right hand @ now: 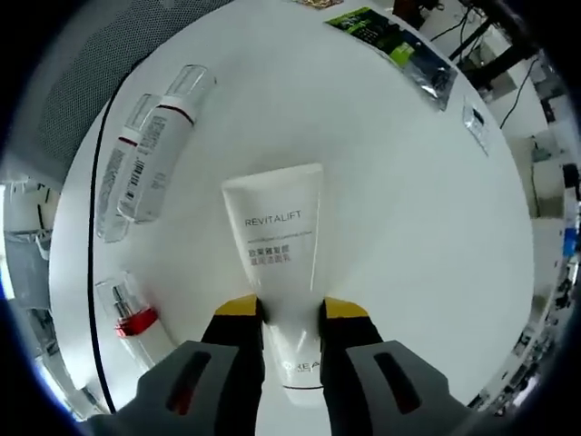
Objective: Arrange the skincare products in the storage area until every visible bottle or jar stands upright without overlapping.
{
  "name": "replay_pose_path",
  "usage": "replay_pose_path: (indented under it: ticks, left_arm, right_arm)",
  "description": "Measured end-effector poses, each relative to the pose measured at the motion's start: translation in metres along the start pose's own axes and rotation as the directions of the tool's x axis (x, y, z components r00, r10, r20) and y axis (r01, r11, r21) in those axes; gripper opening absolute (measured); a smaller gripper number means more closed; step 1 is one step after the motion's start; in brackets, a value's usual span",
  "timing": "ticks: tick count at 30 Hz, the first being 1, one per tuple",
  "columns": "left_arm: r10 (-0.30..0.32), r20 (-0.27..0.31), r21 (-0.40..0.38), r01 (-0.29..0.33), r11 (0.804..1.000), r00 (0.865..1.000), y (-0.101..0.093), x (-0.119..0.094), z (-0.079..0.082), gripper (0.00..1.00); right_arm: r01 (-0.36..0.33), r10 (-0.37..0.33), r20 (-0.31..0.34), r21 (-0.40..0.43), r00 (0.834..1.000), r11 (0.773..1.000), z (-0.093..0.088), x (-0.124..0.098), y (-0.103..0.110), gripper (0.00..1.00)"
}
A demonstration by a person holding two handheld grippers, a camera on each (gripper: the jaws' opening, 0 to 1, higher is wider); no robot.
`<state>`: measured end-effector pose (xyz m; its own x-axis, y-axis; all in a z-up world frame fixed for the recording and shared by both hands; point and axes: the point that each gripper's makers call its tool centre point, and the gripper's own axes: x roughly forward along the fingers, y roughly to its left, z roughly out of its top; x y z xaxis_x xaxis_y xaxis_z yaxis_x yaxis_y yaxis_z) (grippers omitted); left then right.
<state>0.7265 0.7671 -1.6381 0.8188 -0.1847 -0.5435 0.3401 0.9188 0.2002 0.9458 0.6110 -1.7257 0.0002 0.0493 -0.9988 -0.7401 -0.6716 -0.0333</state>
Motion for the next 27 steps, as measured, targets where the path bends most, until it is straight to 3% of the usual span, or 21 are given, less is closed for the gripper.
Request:
replay_pose_path:
  ticks: [8, 16, 19, 23, 27]
  left_arm:
    - [-0.010, 0.003, 0.007, 0.010, 1.000, 1.000, -0.002, 0.000, 0.001, 0.75]
    - [-0.038, 0.011, 0.015, 0.038, 0.999, 0.999, -0.008, 0.000, 0.002, 0.75]
    - [-0.038, 0.013, 0.007, 0.038, 0.999, 0.999, -0.007, 0.000, 0.003, 0.75]
    - [-0.044, 0.003, 0.010, 0.043, 0.999, 0.999, -0.009, 0.001, 0.001, 0.75]
    - [-0.048, 0.000, 0.013, 0.048, 0.999, 0.999, -0.010, 0.001, 0.001, 0.76]
  right_arm:
    - [0.070, -0.082, 0.076, 0.150, 0.994, 0.986, 0.003, -0.020, -0.012, 0.19]
    - [0.120, -0.169, 0.157, 0.278, 0.973, 0.953, 0.009, -0.040, -0.009, 0.19]
    - [0.138, -0.194, 0.161, 0.304, 0.968, 0.942, 0.008, -0.047, -0.007, 0.19]
    - [0.166, -0.268, 0.213, 0.402, 0.939, 0.900, 0.012, -0.063, -0.007, 0.19]
    - [0.181, -0.354, 0.266, 0.510, 0.897, 0.841, 0.017, -0.081, -0.008, 0.19]
